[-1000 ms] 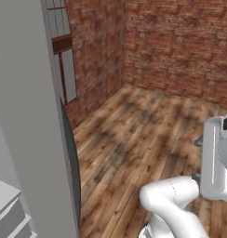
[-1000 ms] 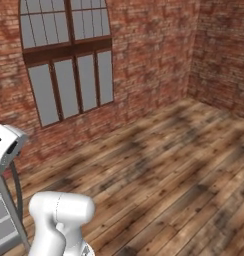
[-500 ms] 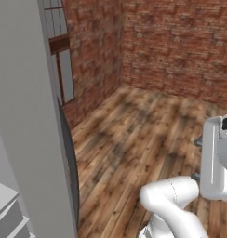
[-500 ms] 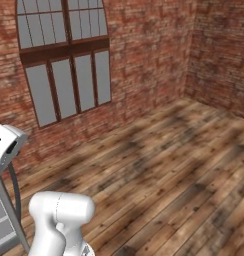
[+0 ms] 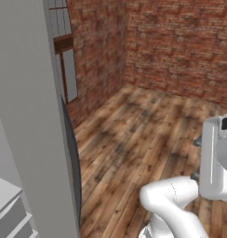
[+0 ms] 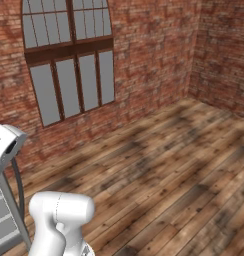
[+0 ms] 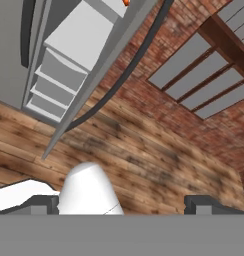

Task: Take the potato and fish from the highest rack and move them to the second highest rack where the carrot and garlic are located, to maximize freezer space. Close the freezer door after rearranging.

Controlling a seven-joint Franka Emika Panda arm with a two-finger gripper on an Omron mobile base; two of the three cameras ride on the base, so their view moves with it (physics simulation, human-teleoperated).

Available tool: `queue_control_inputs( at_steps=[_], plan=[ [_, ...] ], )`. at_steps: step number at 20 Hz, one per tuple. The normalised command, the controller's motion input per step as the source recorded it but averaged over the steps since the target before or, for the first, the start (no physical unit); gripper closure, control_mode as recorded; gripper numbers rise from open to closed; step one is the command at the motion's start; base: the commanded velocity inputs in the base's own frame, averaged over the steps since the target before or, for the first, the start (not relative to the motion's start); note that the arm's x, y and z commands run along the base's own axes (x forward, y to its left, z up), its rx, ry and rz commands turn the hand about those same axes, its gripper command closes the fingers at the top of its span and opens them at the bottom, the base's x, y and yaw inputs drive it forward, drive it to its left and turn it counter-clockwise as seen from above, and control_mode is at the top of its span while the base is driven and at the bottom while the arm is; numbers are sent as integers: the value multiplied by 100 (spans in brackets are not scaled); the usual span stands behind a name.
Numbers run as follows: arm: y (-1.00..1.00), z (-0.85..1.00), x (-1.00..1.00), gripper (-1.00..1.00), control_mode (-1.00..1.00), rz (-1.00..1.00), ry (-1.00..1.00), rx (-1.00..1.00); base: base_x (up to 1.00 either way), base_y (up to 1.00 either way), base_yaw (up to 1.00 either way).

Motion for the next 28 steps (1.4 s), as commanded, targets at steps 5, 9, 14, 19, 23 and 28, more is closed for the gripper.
queue_control_inputs(
  at_steps=[5, 9, 14, 19, 23, 28],
  plan=[
    [0, 0, 0, -100, 100, 0, 0, 0, -66, 6, 5],
    [0, 0, 0, -100, 100, 0, 0, 0, 9, 68, -12],
    [0, 0, 0, -100, 100, 0, 0, 0, 40, 2, -6],
    [0, 0, 0, -100, 100, 0, 0, 0, -89, -14, 0],
    [0, 0, 0, -100, 100, 0, 0, 0, -100, -41, 0],
    [0, 0, 0, -100, 100, 0, 0, 0, -61, -42, -3]
  ],
)
